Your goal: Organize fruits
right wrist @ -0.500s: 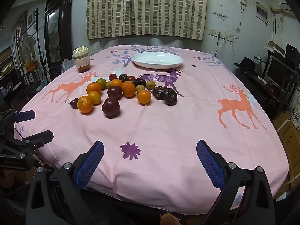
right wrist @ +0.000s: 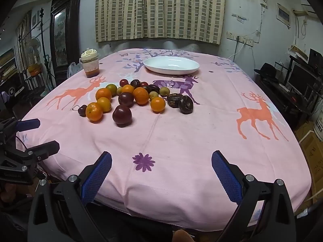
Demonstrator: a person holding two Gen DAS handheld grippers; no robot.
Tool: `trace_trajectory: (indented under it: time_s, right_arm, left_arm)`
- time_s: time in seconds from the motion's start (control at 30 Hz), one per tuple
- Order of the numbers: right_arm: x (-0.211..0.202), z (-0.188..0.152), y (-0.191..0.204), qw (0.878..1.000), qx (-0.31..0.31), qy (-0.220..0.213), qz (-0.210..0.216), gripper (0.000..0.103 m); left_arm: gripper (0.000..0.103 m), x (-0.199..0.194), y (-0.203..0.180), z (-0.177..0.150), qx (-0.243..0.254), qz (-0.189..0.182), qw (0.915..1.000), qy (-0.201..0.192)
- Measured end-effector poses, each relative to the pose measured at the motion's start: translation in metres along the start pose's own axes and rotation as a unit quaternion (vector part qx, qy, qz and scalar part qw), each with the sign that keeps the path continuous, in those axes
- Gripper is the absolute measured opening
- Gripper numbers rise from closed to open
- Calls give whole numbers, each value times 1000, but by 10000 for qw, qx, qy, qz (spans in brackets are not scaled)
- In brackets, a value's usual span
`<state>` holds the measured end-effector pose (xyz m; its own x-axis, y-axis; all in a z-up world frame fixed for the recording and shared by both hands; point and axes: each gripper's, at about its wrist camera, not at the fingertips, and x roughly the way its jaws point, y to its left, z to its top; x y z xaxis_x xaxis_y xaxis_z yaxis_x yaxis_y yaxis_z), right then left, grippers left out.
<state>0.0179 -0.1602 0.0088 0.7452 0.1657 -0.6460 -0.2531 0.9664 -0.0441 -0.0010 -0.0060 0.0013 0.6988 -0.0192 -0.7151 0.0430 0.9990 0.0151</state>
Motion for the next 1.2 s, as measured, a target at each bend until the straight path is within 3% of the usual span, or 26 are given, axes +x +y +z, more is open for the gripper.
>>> trace_trajectory:
  time_s: [1.2]
  right_arm:
    - [-1,0,-2,10000,-33,-20,-39,99]
  left_arm:
    - [98,0,10,-4,-65,115,9999,-56]
